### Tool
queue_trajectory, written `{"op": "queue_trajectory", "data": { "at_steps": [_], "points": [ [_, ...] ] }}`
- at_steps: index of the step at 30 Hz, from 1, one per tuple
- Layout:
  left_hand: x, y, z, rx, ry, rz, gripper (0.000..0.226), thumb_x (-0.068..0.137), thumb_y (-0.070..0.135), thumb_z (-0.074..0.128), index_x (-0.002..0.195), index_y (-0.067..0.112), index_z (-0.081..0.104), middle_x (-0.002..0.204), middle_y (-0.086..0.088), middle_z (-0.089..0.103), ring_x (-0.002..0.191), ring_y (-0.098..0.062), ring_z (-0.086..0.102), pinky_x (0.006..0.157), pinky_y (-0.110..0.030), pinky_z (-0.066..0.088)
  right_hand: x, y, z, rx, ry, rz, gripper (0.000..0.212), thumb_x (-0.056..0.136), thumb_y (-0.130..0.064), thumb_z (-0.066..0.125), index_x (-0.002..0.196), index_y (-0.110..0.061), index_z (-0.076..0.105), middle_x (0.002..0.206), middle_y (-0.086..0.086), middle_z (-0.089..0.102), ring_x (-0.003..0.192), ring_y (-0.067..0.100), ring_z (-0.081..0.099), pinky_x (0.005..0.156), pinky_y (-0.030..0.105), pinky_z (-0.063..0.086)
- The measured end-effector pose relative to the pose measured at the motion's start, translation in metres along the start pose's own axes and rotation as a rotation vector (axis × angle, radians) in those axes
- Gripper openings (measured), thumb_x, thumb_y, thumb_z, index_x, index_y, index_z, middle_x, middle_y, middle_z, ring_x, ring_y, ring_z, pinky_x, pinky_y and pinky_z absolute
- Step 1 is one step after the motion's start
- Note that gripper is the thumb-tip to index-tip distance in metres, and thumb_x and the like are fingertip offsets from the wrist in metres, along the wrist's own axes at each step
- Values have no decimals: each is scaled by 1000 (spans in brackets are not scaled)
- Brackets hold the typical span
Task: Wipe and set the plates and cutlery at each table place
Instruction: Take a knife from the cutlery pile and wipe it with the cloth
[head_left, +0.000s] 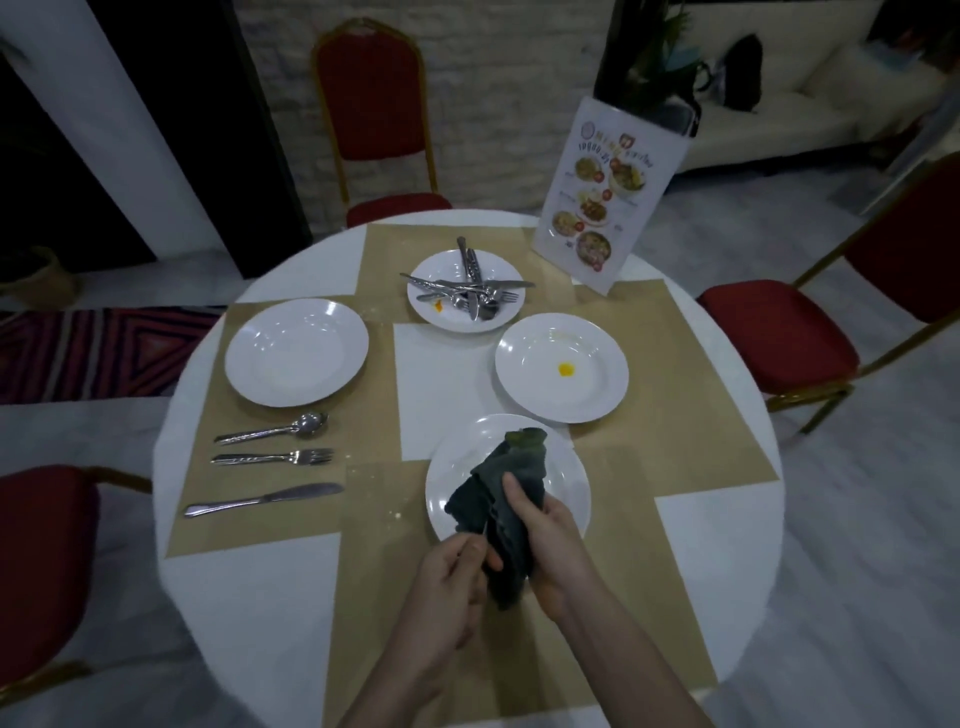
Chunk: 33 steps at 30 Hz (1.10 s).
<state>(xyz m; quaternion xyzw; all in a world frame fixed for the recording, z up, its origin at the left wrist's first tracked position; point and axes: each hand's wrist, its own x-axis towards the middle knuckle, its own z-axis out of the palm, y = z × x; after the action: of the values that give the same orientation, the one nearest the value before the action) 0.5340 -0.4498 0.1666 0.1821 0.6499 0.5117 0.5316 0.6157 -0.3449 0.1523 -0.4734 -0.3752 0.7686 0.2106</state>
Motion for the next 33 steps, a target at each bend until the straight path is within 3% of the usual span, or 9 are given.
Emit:
{"op": "queue_trajectory", "data": {
  "at_steps": [5, 12, 16, 20, 23, 28, 31, 33],
  "points": [
    [-19, 7, -8, 14, -59, 13, 34, 103, 23, 40, 79, 11, 60, 53, 5, 27, 41, -8, 16, 41, -19, 13, -3, -25, 0, 133, 159, -80, 28, 91, -32, 64, 108, -9, 68, 102, 11, 75, 95, 28, 71, 89, 42, 55],
    [-16, 12, -30, -146, -77, -112, 27, 99, 26, 48, 80, 11, 62, 50, 5, 30, 39, -8, 20, 39, -19, 14, -38, 4, 30, 39, 57, -43, 34, 92, -31, 63, 108, -2, 69, 91, 16, 74, 85, 30, 70, 79, 36, 57],
    [-22, 6, -23, -132, -152, -179, 28, 98, 20, 47, 77, 8, 62, 50, 5, 28, 38, -7, 17, 37, -16, 13, -34, 5, 10, 149, 257, -57, 29, 90, -30, 66, 105, -5, 69, 99, 17, 73, 87, 30, 70, 78, 40, 58],
    [-39, 3, -28, -46, -103, -167, 25, 93, 17, 43, 74, 10, 59, 50, 6, 28, 41, -8, 19, 43, -20, 11, -27, -25, -39, 256, 467, -179, 29, 91, -30, 66, 106, -5, 67, 100, 12, 74, 90, 27, 71, 78, 39, 57],
    [-33, 3, -27, 0, -53, -66, 22, 96, 14, 42, 83, 6, 58, 54, 2, 35, 43, -10, 26, 44, -22, 16, -37, -29, -53, 95, 341, -135, 33, 91, -35, 64, 108, -6, 67, 97, 9, 76, 89, 24, 73, 74, 33, 56],
    [-17, 3, 6, 151, -101, 40, 25, 100, 17, 42, 86, 0, 54, 57, -5, 42, 43, -15, 35, 42, -23, 24, -50, 7, -35, -49, 7, 22, 41, 94, -38, 59, 114, -3, 67, 107, 14, 73, 102, 25, 70, 93, 38, 53],
    [-14, 2, 31, 204, -99, 87, 25, 101, 14, 40, 82, -1, 49, 55, -7, 41, 40, -16, 36, 39, -23, 27, -51, 11, -37, -143, 2, -5, 37, 95, -36, 59, 111, -3, 69, 102, 16, 74, 99, 28, 70, 94, 40, 53],
    [-15, -1, 45, 264, -102, 120, 28, 101, 15, 41, 76, 5, 49, 52, -6, 44, 38, -18, 38, 39, -23, 29, -47, 0, -48, -27, 63, -24, 33, 94, -31, 61, 110, -4, 69, 100, 16, 74, 96, 30, 71, 86, 41, 57]
  ]
}}
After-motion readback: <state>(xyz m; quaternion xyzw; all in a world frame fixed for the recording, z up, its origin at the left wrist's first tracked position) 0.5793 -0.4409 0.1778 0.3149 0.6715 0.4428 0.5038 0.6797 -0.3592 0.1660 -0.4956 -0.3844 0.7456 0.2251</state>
